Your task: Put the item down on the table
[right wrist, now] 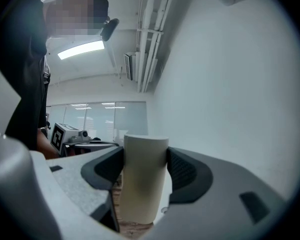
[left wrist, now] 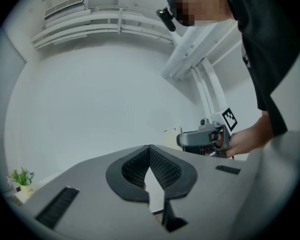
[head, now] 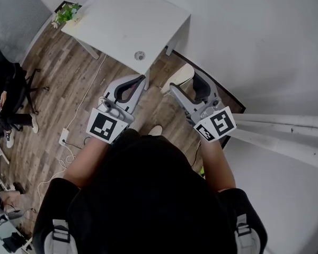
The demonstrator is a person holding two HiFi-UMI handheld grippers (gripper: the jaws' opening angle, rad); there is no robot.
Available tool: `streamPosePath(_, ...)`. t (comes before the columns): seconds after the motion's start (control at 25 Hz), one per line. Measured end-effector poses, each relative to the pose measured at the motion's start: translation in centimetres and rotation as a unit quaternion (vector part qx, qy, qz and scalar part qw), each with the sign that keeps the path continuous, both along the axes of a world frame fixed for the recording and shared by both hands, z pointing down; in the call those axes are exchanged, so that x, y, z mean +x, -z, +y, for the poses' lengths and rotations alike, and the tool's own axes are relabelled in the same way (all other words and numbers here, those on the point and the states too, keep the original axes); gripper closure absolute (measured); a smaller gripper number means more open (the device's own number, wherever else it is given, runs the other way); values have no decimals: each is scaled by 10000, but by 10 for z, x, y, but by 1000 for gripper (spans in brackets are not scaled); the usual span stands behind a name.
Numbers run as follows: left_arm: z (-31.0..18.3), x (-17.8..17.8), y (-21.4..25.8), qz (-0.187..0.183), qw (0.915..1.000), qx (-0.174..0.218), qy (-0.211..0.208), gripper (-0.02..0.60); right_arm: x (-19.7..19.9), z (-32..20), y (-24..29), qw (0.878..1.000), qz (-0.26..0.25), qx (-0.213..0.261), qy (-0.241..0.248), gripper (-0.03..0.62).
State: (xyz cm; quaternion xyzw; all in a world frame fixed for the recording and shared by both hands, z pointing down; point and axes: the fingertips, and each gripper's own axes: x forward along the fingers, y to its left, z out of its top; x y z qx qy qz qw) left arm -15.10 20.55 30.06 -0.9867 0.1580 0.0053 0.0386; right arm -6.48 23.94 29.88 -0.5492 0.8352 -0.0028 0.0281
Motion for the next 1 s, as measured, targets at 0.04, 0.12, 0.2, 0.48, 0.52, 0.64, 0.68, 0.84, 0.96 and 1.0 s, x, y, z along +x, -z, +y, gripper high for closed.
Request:
streamPosePath(0.04, 1, 5, 0, 0, 10000, 15, 13, 589, 4, 0, -1, 10000, 9, 5, 16, 319)
streamPosePath(0.12, 1, 13, 1, -8, 10000, 33, 19, 589, 11, -2, -2, 10000, -1, 10, 20, 319)
streamPosePath(0.2, -1, 19, 0, -41, 10000, 45, 17, 588, 18, -4, -3, 10000, -35, 8, -2, 319)
streamPosePath(0.48, -30, 37, -9, -71, 9999, -69, 18, 588, 35, -28, -7, 9999, -83, 14, -94, 319)
streamPosePath(0.52, -36, 40, -10, -53, 10000, -78, -7, 588, 37, -33, -7, 9999, -70, 11, -114, 319)
streamPosePath(0.64, -50, 54, -12, -2, 9999, -85, -113, 588, 48, -45, -8, 9998, -35, -28, -192, 319)
streamPosePath(0.68, -56, 60, -12, 10, 9999, -92, -144, 588, 53, -49, -8, 9998, -19, -45, -213, 319)
streamPosePath(0.84, -85, 84, -9, 73, 9996, -58, -259, 588, 73, -77, -6, 9995, 78, -88, -294, 319)
streamPosePath(0.96, -110, 93, -7, 108, 9994, -36, -317, 588, 83, -102, -7, 9992, 90, -139, -360, 319)
streamPosePath(1.0, -119, 96, -7, 104, 9994, -39, -329, 588, 85, -111, -8, 9991, 96, -163, -369, 319)
